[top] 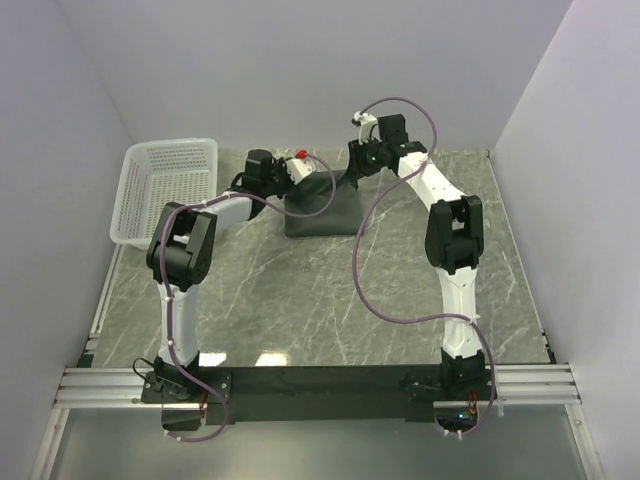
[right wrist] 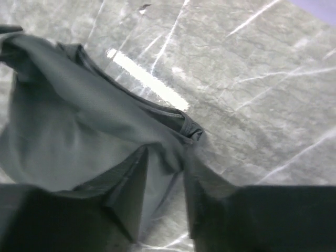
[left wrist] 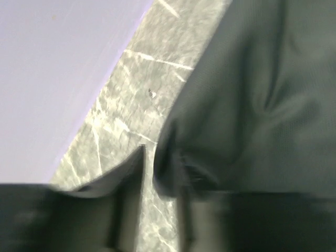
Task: Fold and stack the t-shirts
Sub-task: Fold the tshirt
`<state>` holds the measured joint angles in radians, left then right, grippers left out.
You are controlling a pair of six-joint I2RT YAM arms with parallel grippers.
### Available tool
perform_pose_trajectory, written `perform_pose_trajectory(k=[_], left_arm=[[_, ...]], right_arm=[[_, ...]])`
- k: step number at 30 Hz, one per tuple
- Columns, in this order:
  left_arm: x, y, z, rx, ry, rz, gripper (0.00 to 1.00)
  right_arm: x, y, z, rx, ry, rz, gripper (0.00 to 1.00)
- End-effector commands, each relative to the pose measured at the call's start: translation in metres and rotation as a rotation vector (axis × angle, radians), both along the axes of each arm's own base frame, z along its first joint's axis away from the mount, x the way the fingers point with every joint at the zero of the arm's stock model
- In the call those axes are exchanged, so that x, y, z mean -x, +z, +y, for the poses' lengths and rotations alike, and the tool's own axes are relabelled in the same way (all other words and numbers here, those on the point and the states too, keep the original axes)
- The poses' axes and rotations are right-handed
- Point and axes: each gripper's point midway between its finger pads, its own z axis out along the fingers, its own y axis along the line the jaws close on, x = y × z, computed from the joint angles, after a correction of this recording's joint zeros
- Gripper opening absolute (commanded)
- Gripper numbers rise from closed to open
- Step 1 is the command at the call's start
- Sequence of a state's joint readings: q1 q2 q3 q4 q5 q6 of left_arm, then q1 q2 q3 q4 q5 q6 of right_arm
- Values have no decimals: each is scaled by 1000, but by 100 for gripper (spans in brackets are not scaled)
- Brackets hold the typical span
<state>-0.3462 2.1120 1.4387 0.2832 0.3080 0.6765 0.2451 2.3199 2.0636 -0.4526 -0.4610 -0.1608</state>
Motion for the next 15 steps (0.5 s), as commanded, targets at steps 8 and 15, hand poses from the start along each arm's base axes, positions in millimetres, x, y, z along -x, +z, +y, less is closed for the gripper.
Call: perform_pose_trajectory(k=[8, 15], left_arm=[[-34, 93, 22, 224, 295, -59, 80], [-12, 101, 23, 459, 389, 281, 80]], right_arm=[[-26, 54, -7, -10, -162, -122, 61], [45, 54, 29, -216, 149, 63, 38]])
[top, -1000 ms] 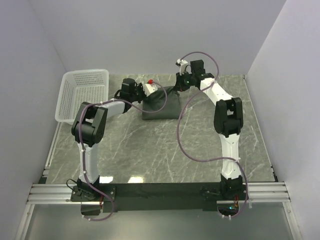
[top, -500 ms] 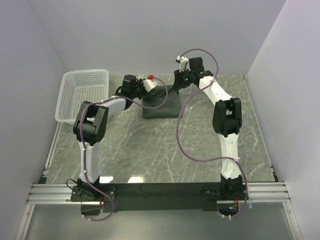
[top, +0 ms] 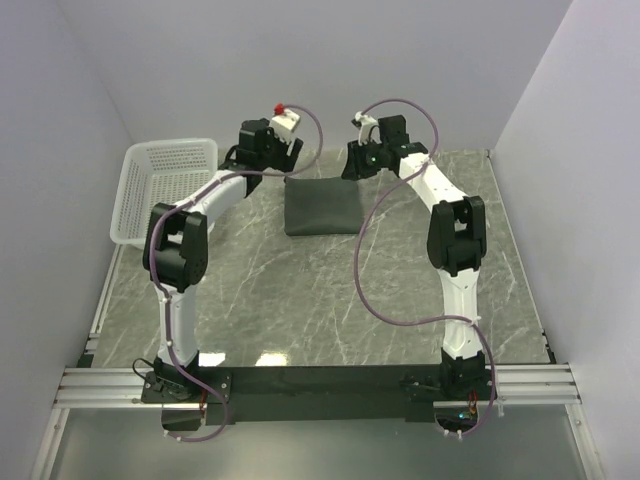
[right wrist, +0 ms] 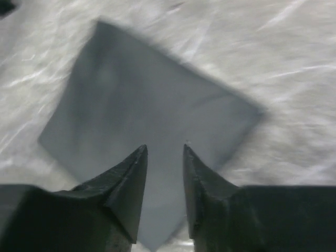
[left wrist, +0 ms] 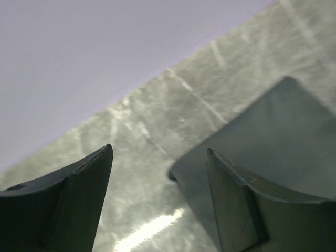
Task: Fold and stack the t-shirts
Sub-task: Fold the tshirt
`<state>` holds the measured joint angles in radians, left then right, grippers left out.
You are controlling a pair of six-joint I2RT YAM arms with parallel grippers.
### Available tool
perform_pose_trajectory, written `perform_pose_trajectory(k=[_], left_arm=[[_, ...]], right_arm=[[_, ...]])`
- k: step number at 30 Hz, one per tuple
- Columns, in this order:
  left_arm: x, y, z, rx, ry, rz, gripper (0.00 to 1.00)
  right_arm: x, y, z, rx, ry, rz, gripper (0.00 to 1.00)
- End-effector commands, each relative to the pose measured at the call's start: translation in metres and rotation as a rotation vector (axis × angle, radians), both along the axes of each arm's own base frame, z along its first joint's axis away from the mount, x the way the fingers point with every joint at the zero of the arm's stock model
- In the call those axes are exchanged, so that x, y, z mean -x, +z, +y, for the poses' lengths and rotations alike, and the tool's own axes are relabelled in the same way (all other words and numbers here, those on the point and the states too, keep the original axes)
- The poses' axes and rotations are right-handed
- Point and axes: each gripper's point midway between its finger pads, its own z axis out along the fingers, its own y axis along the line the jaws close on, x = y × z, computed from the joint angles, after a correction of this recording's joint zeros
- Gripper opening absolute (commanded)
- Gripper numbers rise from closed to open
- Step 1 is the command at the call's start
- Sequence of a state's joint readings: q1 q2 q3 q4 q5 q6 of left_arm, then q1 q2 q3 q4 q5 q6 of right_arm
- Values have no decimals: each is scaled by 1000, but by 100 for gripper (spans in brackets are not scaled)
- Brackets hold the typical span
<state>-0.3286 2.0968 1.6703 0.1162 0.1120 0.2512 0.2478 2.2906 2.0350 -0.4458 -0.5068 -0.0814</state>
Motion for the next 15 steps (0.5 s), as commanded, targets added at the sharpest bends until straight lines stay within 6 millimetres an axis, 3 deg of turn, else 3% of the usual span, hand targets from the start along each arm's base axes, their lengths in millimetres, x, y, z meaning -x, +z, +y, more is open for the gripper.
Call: perform_pose_trajectory(k=[1, 5, 8, 9, 10, 12, 13, 15], left_arm=[[30, 26, -9, 235, -45, 198, 76], [48, -6, -21, 359, -80, 348, 66], [45, -28, -28, 411, -79, 419, 63], [38, -23, -31, 438, -76, 423, 60], [34, -38, -32, 447, -62, 456, 60], [24, -34, -38, 500, -61, 462, 58], [17, -45, -36, 518, -49, 473, 58], [9, -44, -37, 564, -35, 483, 56]], right_arm=[[42, 44, 23, -167, 179, 33, 35], [72, 20, 35, -252, 232, 199, 17], [80, 3, 33, -255, 212, 284, 15], [81, -1, 32, -251, 206, 296, 15], [81, -4, 32, -248, 203, 300, 15], [83, -13, 31, -252, 172, 340, 15], [82, -16, 31, -250, 162, 349, 15], [81, -23, 29, -235, 144, 363, 13]])
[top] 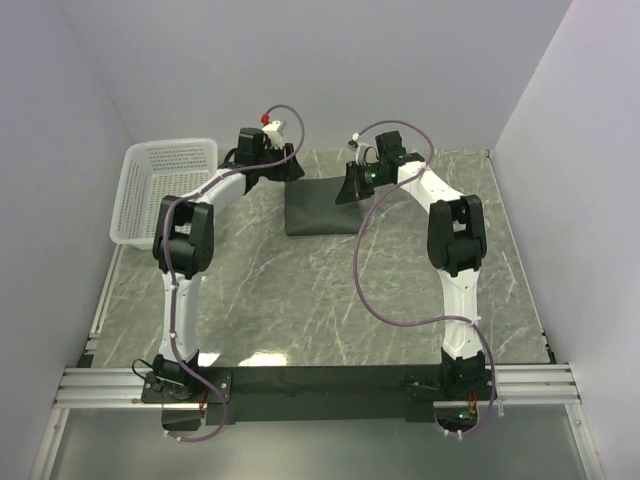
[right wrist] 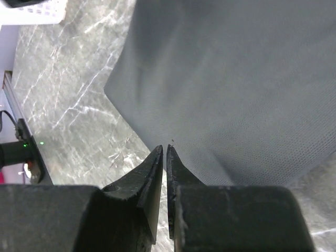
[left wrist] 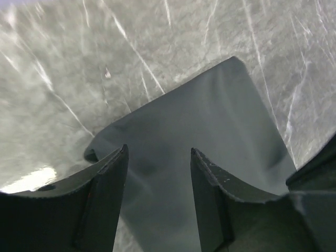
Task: Fold and stack the t-shirts
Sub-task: Fold the tshirt, then neatly place the folded tshirt to the corner
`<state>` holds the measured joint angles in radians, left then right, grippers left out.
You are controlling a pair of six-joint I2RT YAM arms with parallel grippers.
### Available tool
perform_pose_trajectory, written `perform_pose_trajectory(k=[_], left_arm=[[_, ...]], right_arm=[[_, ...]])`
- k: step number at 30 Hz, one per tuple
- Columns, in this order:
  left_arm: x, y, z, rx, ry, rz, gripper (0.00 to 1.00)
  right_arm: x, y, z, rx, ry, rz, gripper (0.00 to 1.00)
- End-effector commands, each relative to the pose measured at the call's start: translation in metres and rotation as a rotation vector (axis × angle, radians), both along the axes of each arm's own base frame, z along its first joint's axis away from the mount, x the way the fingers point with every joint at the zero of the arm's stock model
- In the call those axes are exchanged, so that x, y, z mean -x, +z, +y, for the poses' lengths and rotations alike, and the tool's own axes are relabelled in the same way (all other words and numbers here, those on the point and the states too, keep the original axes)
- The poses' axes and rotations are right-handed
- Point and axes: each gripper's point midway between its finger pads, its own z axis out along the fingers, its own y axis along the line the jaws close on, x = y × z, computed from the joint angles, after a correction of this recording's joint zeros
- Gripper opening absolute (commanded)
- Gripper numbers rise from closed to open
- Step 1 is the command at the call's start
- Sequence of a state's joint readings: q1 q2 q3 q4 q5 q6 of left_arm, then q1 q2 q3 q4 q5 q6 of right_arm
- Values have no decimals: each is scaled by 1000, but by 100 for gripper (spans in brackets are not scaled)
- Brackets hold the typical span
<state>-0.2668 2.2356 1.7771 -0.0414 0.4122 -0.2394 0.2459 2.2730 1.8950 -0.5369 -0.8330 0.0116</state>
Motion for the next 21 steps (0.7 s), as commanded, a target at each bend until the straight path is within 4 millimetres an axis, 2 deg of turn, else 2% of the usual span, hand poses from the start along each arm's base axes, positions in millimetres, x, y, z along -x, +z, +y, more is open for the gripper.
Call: perform_pose_trajectory(k=[1, 3, 4, 8, 13, 15, 17, 18, 19, 20, 21], left_arm=[[-15, 4, -7, 129, 25, 50, 55], [-22, 2, -7, 145, 42, 66, 52], [-25, -11, -3, 138, 59, 92, 50], [-32, -27, 13, 128, 134, 129, 42], [-40, -36, 30, 92, 209, 129, 43], [-45, -31, 31, 89, 218, 120, 46], [-48, -23, 27, 100, 200, 102, 49], [-49, -17, 26, 107, 196, 85, 51], [-52, 7, 26, 126, 191, 28, 54], [-48, 11, 26, 124, 183, 19, 59], [-49, 26, 27, 135, 183, -30, 61]], right_arm=[[2, -3, 0, -4, -22, 48, 13], [2, -8, -2, 8, -29, 60, 13], [4, -14, -3, 19, -36, 72, 12], [6, -23, -7, 48, -50, 97, 8], [6, -35, -18, 124, -88, 108, 6], [8, -39, -23, 156, -94, 116, 5], [7, -33, -27, 169, -92, 95, 6], [6, -21, -28, 173, -94, 64, 6], [5, -17, -32, 192, -74, 17, 9], [3, -9, -35, 201, -75, -15, 11], [1, 7, -40, 217, -86, -59, 13]])
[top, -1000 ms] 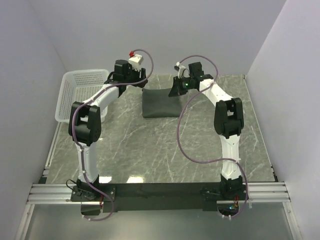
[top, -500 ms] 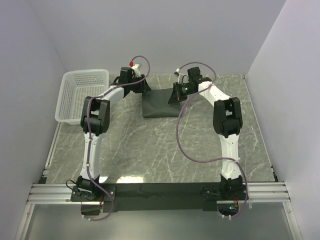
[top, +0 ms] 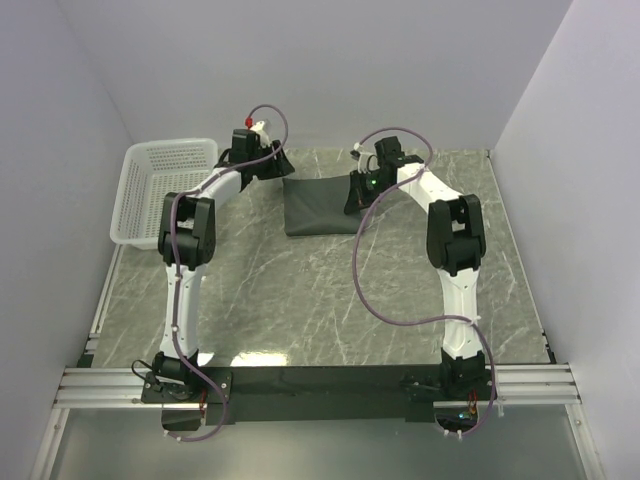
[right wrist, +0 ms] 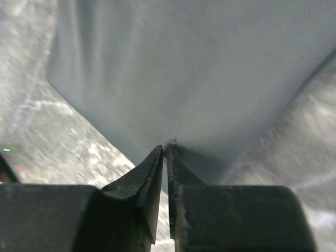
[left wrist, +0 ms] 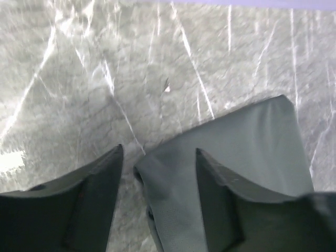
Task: Fold and stack the t-shirts
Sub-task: Neatly place the folded tshirt to the corner
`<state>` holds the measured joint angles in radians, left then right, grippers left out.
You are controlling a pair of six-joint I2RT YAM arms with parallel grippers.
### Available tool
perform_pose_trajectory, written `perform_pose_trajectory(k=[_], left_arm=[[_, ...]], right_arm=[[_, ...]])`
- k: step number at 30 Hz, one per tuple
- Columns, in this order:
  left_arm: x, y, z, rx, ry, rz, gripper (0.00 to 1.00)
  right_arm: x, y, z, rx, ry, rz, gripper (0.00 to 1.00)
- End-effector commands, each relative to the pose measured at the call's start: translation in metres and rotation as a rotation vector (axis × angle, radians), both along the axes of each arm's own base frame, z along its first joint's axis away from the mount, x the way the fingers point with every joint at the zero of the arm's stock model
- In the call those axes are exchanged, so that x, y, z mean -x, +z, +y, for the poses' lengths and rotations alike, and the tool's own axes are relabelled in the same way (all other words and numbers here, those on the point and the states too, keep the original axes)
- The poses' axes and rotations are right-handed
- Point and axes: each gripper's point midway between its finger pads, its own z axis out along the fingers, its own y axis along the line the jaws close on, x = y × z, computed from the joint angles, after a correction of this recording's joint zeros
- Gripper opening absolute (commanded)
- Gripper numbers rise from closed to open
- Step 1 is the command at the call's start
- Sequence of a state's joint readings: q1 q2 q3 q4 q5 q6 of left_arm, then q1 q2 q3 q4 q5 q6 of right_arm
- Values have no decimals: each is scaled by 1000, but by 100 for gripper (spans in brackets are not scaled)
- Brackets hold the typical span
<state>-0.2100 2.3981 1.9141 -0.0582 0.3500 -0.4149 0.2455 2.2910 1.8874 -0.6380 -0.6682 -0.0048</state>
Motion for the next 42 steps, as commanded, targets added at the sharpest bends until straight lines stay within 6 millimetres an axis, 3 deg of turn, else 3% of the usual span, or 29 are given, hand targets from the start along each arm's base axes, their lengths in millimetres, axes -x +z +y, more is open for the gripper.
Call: perform_pose_trajectory(k=[1, 3, 4, 6, 8, 9, 10, 11, 12, 13, 15, 16, 20, 21, 22, 24, 26, 27, 29, 30, 32, 33, 36, 38, 39, 42], left_arm=[[-9, 104, -3, 47, 3, -245, 64], [-1, 123, 1, 29, 0, -292, 66], [6, 154, 4, 29, 1, -349, 67], [18, 170, 9, 8, -3, -381, 67], [40, 198, 15, -7, -10, -429, 69], [55, 226, 17, -1, -14, -477, 69], [65, 235, 20, -1, -15, -491, 69], [76, 226, 22, -12, -20, -472, 70], [96, 257, 26, -1, -22, -532, 70], [106, 263, 29, -3, -18, -541, 70], [128, 255, 38, -22, -3, -510, 73], [148, 265, 43, -28, 7, -525, 73], [200, 262, 59, -50, 17, -519, 74], [220, 276, 63, -43, 21, -560, 74], [230, 261, 66, -49, 22, -537, 74], [249, 254, 72, -56, 35, -519, 75], [274, 252, 79, -51, 45, -520, 76], [288, 261, 83, -40, 57, -547, 76], [302, 249, 85, -28, 64, -518, 76], [313, 256, 89, -18, 75, -542, 76], [323, 246, 91, -3, 88, -512, 76], [332, 250, 92, 11, 90, -530, 76], [345, 237, 93, 36, 93, -493, 76], [353, 231, 93, 57, 98, -480, 76], [356, 228, 93, 65, 99, -472, 76], [367, 225, 89, 112, 81, -472, 77]], right_arm=[[-4, 47, -18, 63, 14, -159, 16], [-5, 66, -26, 72, -3, -215, 28], [-2, 65, -30, 80, -9, -212, 33], [-2, 70, -36, 88, -28, -231, 46], [2, 57, -42, 118, -59, -206, 61], [0, 51, -43, 119, -88, -193, 65], [-3, 46, -44, 131, -104, -186, 67], [-6, 42, -45, 139, -125, -171, 70], [-12, 34, -44, 137, -176, -133, 72], [-16, 29, -45, 142, -194, -115, 73], [-23, 14, -45, 151, -234, -72, 77], [-28, 15, -43, 133, -260, -58, 79], [-34, 2, -30, 69, -273, 10, 81], [-35, -3, -24, 35, -267, 37, 81], [-36, -4, -22, 25, -268, 45, 81], [-36, -13, -17, 2, -275, 83, 81], [-34, -21, -15, -14, -277, 115, 77], [-29, -26, -12, -35, -276, 150, 75], [-25, -31, -8, -54, -273, 178, 66], [-22, -35, -8, -61, -276, 198, 62], [-19, -36, -9, -71, -278, 209, 53], [-18, -37, -9, -71, -279, 215, 51], [-21, -37, -18, -77, -300, 213, 31], [-24, -36, -28, -70, -320, 205, 9], [-24, -34, -31, -67, -322, 199, 3], [-25, -27, -45, -82, -329, 188, 0]])
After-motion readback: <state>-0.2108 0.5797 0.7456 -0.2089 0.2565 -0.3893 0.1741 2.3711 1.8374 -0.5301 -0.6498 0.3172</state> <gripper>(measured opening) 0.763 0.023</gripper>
